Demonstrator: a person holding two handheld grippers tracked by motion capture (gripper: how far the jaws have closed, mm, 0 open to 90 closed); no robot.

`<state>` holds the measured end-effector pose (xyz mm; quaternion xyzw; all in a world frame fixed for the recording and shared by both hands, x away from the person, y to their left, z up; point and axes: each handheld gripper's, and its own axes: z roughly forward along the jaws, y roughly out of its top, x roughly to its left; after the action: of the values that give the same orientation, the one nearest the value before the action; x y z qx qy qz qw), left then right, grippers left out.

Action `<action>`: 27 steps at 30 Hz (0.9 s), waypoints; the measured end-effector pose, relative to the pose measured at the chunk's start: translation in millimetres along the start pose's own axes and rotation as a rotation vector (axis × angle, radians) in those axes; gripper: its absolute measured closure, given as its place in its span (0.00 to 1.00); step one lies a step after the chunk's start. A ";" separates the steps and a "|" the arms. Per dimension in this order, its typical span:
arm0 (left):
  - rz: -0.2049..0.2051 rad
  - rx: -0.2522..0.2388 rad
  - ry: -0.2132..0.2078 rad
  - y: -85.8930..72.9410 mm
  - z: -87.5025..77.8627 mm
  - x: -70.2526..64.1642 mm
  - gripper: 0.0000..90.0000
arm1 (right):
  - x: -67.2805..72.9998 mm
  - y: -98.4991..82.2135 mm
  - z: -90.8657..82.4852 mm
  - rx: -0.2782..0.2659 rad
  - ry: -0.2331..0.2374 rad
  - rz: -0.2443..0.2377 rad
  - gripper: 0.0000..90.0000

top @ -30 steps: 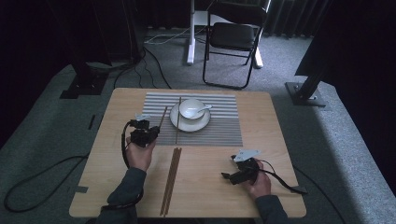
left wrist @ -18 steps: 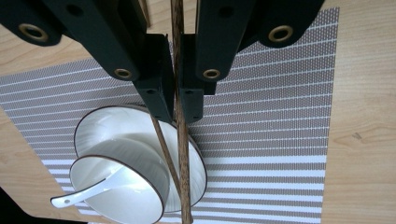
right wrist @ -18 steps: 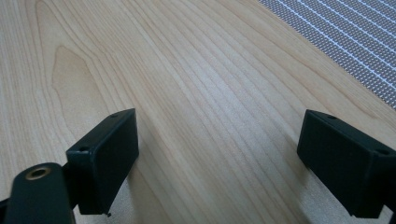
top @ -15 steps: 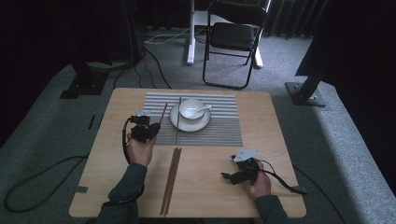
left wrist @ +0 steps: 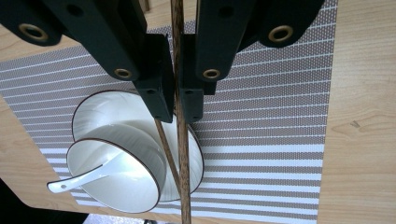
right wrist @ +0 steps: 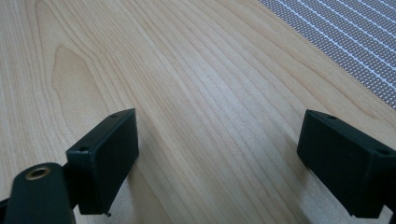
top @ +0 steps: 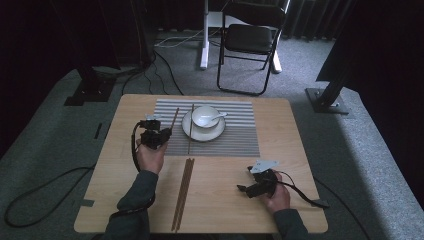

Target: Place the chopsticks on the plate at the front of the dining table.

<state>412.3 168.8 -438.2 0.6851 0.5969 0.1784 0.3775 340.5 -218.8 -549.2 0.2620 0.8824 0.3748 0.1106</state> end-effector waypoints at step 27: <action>-0.009 0.007 0.019 17.3 9.4 3.1 0.94 | 0.1 0.0 0.1 -0.001 0.000 0.000 0.13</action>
<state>431.3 168.9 -432.3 0.6819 0.6043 0.1812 0.3701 340.5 -218.7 -549.3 0.2621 0.8822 0.3751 0.1109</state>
